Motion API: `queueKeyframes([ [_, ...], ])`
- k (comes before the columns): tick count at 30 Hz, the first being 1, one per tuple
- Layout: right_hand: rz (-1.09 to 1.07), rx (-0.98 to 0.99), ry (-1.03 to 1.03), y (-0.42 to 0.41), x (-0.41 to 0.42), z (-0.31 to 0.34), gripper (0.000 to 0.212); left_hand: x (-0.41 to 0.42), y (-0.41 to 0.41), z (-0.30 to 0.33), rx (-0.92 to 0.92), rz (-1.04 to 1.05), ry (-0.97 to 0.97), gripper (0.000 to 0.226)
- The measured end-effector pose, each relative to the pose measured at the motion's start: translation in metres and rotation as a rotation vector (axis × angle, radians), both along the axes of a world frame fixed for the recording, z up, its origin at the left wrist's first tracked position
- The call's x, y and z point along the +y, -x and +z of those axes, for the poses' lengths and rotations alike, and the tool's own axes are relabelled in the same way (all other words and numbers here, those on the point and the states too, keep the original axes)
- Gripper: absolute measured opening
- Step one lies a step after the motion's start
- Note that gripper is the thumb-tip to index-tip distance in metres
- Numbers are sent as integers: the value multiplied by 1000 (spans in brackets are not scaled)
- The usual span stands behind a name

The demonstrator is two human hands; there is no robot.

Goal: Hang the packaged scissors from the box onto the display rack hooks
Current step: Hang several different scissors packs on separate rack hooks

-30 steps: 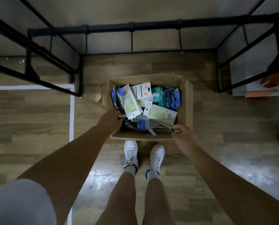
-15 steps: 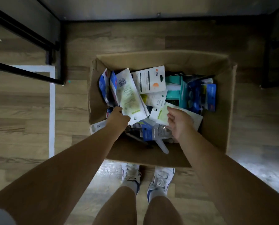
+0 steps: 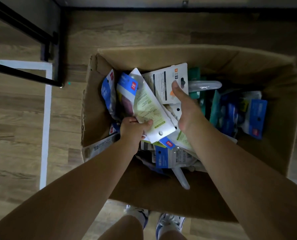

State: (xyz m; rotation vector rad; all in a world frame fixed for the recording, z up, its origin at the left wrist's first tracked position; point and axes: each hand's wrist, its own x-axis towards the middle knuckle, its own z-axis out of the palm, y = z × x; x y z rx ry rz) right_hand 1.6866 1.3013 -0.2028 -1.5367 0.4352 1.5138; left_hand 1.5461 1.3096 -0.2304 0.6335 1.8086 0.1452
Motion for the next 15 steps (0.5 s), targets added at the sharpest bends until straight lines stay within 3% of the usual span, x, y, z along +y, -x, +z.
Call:
queueKeyframes([
  [4,-94,-137,154,4,1,4,54,-3,2,9,-44,2,16,40],
  [6,-146,-206,137,10,-3,15,30,-5,5,18,-50,-29,29,34],
  [9,-164,-321,77,19,-18,41,29,-9,8,35,-63,-133,124,39],
  [11,-91,-434,95,22,-32,61,40,-15,8,49,-57,-212,204,42],
  [15,13,-603,41,17,-58,109,26,-29,1,91,35,-355,174,47],
])
